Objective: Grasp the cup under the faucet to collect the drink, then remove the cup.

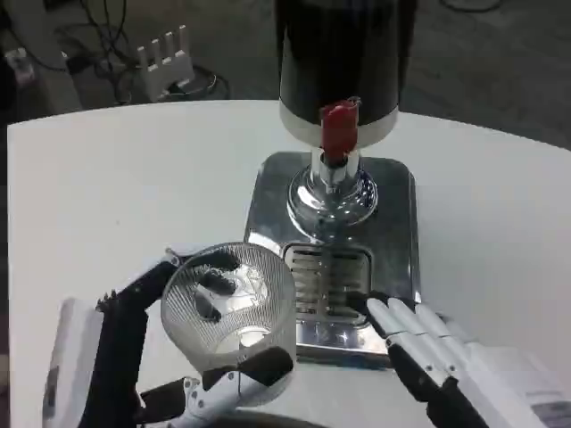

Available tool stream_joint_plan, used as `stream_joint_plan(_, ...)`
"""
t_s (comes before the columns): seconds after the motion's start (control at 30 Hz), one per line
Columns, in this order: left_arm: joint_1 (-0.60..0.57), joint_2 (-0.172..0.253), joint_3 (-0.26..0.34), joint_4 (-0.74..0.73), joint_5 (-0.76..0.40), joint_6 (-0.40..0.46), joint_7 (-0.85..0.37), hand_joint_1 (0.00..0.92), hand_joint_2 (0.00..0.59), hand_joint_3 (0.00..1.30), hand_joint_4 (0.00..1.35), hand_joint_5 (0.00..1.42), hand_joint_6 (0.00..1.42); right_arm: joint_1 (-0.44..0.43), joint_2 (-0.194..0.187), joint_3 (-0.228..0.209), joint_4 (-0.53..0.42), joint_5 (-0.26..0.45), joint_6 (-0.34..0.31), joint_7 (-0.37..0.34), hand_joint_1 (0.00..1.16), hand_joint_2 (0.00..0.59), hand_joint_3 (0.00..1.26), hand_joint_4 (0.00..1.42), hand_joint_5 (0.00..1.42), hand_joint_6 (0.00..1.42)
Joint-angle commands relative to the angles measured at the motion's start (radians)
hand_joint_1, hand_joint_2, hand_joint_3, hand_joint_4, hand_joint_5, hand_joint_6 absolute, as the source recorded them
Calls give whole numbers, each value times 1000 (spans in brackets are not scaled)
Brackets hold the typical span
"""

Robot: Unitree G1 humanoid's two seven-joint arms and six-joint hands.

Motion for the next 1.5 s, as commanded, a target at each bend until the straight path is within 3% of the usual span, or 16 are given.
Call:
stream_joint_plan(0.03, 2, -7, -4, -26, -15, -10, -2, 527, 19, 698, 759, 779, 647, 10, 1, -4, -8, 8, -16, -14, 604, 425, 34, 0, 0, 0)
stream_joint_plan(0.57, 6, -7, 12, -12, -17, -7, -2, 519, 28, 699, 759, 785, 647, 10, 2, 10, -8, -12, -16, -2, 604, 425, 34, 0, 0, 0)
stream_joint_plan(0.9, -74, 16, 62, 127, -35, -51, 36, 513, 27, 707, 766, 797, 664, -30, 20, 19, -7, -44, 19, 29, 603, 425, 34, 0, 0, 0)
stream_joint_plan(1.13, -314, 70, 86, 415, 58, -68, 174, 466, 29, 715, 776, 843, 749, -22, 31, -14, -20, -41, 40, 32, 603, 425, 34, 0, 0, 0)
stream_joint_plan(1.5, -558, 107, 32, 759, 56, -56, 250, 452, 30, 722, 776, 871, 833, -37, 30, -33, -17, -32, 54, 48, 601, 425, 43, 0, 0, 0)
